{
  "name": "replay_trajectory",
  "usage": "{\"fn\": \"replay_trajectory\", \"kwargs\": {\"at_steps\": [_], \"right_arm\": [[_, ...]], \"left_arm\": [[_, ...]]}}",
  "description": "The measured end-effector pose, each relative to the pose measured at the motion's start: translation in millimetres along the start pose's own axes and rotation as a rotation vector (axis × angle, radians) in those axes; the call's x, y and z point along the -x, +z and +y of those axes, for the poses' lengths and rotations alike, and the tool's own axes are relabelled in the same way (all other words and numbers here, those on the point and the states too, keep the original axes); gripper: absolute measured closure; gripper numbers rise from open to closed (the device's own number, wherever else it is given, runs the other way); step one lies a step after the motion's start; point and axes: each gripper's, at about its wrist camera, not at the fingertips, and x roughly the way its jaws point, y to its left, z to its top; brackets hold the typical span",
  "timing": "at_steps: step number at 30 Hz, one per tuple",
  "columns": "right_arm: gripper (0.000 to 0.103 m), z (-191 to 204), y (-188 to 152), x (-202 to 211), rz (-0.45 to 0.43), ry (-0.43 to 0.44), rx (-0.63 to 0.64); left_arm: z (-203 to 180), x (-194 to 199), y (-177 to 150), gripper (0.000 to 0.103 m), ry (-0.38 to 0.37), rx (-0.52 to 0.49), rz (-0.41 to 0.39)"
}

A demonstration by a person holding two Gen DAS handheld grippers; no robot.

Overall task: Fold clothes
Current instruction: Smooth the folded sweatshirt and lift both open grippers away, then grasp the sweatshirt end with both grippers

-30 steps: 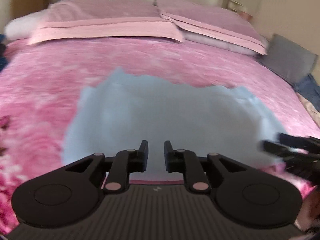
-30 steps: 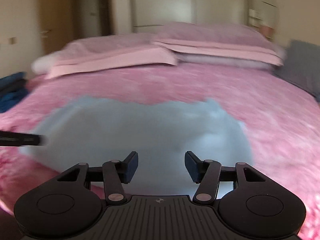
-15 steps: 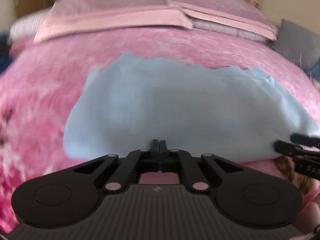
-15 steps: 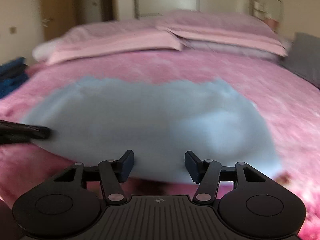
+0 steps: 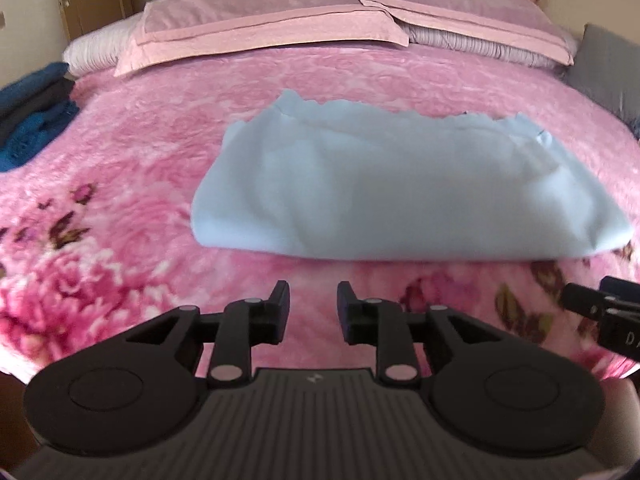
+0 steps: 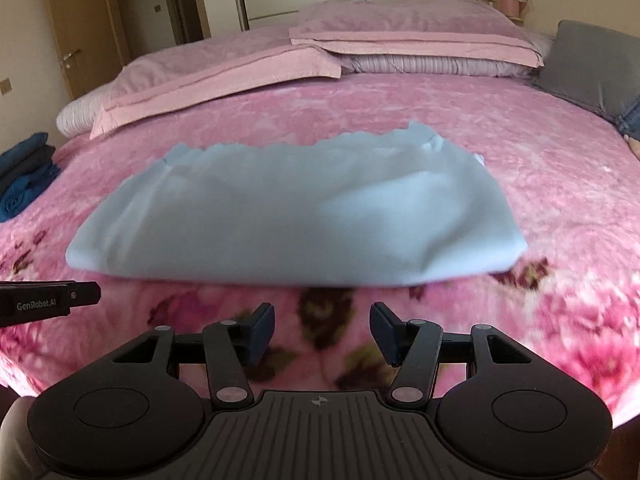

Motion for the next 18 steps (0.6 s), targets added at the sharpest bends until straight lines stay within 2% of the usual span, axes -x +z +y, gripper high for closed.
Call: {"fn": "replay_trajectory", "kwargs": {"at_steps": [8, 18], "right_arm": [[0.047, -5.9, -10.7, 23.0, 0.003, -0.033, -0.047], [0.047, -5.8, -18.4, 36.2, 0.0, -0.041, -0.059]], "left_arm": [[-0.9, 26.2, -10.6, 0.08, -0.005, -0.024, -0.036], [1.0, 36.1, -17.5, 0.08, -0.024, -0.014, -0.051]]}}
